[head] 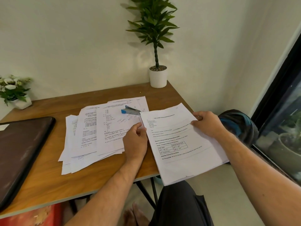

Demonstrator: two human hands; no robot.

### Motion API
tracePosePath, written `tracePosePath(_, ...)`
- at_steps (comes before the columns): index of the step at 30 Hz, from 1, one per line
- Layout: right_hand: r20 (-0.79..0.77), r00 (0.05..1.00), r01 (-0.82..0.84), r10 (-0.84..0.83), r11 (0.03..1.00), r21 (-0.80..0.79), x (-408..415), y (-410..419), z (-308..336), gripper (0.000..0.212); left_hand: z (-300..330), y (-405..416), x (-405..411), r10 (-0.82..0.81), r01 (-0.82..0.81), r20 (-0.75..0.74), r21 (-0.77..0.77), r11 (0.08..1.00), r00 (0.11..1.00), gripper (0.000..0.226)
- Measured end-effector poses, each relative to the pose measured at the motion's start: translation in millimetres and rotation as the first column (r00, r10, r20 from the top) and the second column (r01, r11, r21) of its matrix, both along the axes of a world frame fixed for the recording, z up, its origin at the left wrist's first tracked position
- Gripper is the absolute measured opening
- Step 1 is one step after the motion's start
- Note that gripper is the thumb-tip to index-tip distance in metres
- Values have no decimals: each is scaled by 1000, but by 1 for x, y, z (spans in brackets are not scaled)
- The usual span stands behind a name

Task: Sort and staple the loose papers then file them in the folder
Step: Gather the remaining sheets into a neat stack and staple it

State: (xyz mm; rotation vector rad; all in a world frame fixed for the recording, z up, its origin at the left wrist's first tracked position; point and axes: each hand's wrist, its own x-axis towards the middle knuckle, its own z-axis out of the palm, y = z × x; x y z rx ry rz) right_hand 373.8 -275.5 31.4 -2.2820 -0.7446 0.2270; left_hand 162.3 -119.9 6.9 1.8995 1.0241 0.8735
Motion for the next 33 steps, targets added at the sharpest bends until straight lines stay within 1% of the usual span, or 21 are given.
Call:
tracePosePath(3,-1,1000,24,-24,1000,20,-1,4,-5,35,-2,-2,-1,33,-33,-10,49,998,999,34)
tracePosePath(7,16,998,63,-64,997,35,-4,5,-9,41,-7,-1,2,10,-8,-26,58,998,1000,34)
tracePosePath(9,32,996,82,-83,996,41,-6,3,-9,39,-7,-1,4,-10,12,-41,60,998,999,36)
tracePosePath(14,25,996,85,-86,996,30,-8,3,-10,26,-10,-1,4,-51,55,-66,63,997,997,40)
tracePosePath(18,47,995,89,-90,996,12,-7,5,-9,25,-12,-1,4,-61,66,-67,82,994,996,41)
tracePosePath(24,80,993,89,-87,996,-26,-4,8,-14,32,-13,1,6,-41,44,-48,82,996,998,40)
tracePosePath(28,116,990,91,-83,994,-66,-2,7,-15,40,-14,0,6,-57,62,-64,75,995,996,41)
tracePosePath(33,137,989,79,-62,990,-119,-3,6,-18,42,-15,-1,5,-79,82,-72,53,995,994,42)
